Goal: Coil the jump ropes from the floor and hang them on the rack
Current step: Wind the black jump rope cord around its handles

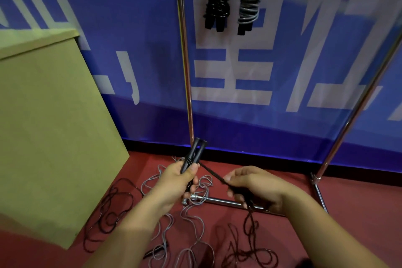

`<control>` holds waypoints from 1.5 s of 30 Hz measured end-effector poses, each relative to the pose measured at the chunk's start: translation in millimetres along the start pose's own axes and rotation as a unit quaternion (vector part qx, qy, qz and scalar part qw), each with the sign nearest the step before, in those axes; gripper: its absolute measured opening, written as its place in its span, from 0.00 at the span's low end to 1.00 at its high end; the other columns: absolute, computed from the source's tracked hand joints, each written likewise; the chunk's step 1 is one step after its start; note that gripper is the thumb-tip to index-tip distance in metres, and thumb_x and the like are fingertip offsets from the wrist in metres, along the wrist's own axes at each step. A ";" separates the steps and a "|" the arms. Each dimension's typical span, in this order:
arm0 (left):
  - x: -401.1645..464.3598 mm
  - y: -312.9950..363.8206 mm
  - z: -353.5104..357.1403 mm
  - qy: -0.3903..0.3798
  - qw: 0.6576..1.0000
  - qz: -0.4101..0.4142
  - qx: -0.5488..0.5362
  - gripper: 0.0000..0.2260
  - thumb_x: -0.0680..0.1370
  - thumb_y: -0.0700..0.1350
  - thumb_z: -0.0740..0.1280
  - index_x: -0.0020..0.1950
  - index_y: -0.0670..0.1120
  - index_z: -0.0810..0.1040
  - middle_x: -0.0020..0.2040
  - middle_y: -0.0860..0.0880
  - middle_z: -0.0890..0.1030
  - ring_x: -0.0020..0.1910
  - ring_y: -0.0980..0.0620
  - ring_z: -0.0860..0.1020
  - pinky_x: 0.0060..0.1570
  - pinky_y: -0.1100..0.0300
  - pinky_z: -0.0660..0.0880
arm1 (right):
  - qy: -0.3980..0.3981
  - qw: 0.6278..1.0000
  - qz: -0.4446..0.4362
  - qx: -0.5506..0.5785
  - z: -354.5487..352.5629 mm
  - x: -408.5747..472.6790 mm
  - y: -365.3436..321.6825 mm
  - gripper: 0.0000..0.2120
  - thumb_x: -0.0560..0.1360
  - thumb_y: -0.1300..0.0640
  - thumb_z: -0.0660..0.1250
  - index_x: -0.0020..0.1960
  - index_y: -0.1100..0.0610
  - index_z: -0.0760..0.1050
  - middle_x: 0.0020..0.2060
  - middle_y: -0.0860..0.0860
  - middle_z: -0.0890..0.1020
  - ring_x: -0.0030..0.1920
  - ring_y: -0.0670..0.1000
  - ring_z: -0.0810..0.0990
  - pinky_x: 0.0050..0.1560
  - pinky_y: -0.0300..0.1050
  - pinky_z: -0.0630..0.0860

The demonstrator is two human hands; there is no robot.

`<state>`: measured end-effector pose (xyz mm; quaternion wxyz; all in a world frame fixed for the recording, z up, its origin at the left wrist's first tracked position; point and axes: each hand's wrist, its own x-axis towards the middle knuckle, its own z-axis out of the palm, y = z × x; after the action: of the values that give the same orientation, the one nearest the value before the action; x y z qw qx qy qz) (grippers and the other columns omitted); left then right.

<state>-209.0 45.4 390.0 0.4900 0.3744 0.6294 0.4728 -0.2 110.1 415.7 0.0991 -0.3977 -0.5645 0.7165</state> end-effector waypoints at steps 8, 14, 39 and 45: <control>17.2 -19.8 -1.2 0.106 0.953 0.045 0.282 0.04 0.81 0.49 0.67 0.46 0.53 0.76 0.35 0.51 0.81 0.30 0.55 0.78 0.34 0.60 0.76 | 0.020 0.969 -0.049 -0.241 18.3 -6.6 6.1 0.07 0.76 0.54 0.67 0.39 0.53 0.74 0.29 0.47 0.75 0.29 0.46 0.73 0.34 0.41 0.72; 14.4 -31.0 5.8 -0.063 0.922 0.001 0.382 0.01 0.81 0.46 0.66 0.52 0.51 0.76 0.34 0.52 0.79 0.27 0.56 0.75 0.34 0.62 0.75 | 0.112 0.848 -0.233 -0.462 17.5 -11.7 5.4 0.07 0.80 0.53 0.64 0.45 0.46 0.79 0.38 0.39 0.81 0.38 0.36 0.74 0.39 0.29 0.67; -34.9 11.6 28.7 -0.249 0.966 0.076 -0.017 0.06 0.80 0.46 0.65 0.53 0.44 0.76 0.33 0.48 0.76 0.26 0.54 0.74 0.26 0.63 0.73 | 0.097 0.993 -0.038 -0.050 -5.6 -1.7 6.9 0.06 0.81 0.58 0.62 0.48 0.60 0.74 0.34 0.55 0.76 0.24 0.49 0.69 0.26 0.40 0.65; -23.6 9.1 25.9 -0.092 0.993 0.034 -0.058 0.07 0.83 0.44 0.62 0.55 0.42 0.76 0.33 0.49 0.75 0.26 0.54 0.72 0.25 0.62 0.71 | 0.082 0.996 -0.022 0.012 -0.9 -1.4 -0.1 0.07 0.81 0.58 0.62 0.44 0.56 0.71 0.31 0.56 0.77 0.25 0.51 0.72 0.25 0.41 0.66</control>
<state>-178.1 31.7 403.2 0.5506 0.4083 0.5403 0.4881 1.3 109.9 416.4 0.1660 -0.4415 -0.5542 0.6858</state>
